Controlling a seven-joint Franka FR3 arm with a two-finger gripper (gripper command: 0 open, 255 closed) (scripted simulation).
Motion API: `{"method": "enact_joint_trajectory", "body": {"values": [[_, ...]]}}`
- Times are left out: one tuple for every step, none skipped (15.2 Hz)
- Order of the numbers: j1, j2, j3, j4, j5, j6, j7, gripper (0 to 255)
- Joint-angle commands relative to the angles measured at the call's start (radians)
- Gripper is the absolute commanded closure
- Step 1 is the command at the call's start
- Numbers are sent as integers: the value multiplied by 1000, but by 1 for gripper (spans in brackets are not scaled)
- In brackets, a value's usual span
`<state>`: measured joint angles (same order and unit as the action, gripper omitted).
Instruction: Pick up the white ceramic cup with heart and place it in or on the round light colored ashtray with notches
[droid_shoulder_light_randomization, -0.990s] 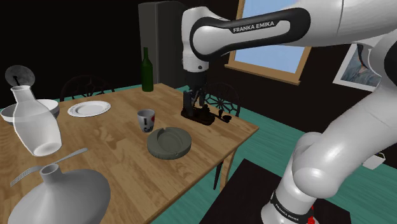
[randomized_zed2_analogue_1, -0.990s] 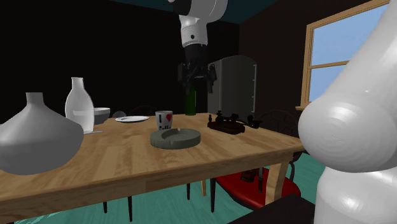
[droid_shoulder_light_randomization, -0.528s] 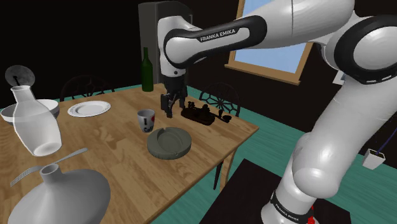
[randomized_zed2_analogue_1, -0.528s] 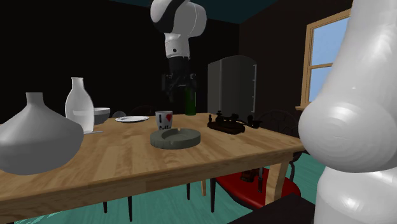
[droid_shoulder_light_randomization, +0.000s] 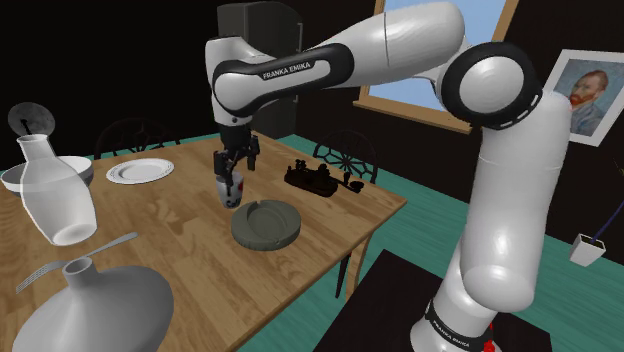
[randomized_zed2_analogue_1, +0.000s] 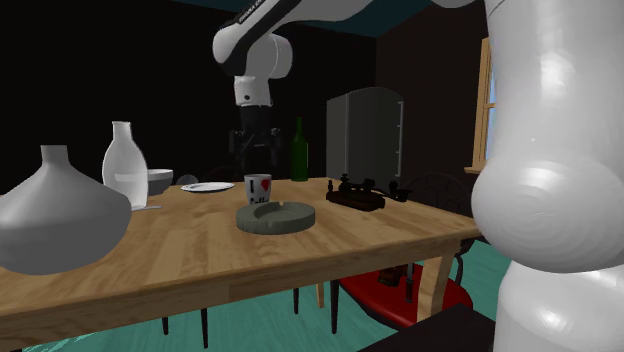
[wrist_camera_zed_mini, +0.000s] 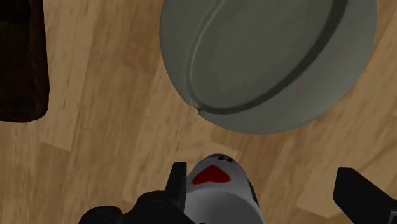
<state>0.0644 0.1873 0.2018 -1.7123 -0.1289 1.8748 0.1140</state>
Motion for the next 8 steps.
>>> {"method": "enact_joint_trajectory", "body": {"values": [[12,71,2,74,-19,3,13,0],[19,111,3,122,-29,-1,19,0],[27,152,2,171,-39,-6,24,0],[35,195,2,224,-49,-14,28,0],[39,213,1,248,-53,-17,29,0],[38,215,0,237,-53,-5,30,0],[38,217,-1,226,-54,7,31,0],[37,219,-1,216,-55,20,31,0]]}}
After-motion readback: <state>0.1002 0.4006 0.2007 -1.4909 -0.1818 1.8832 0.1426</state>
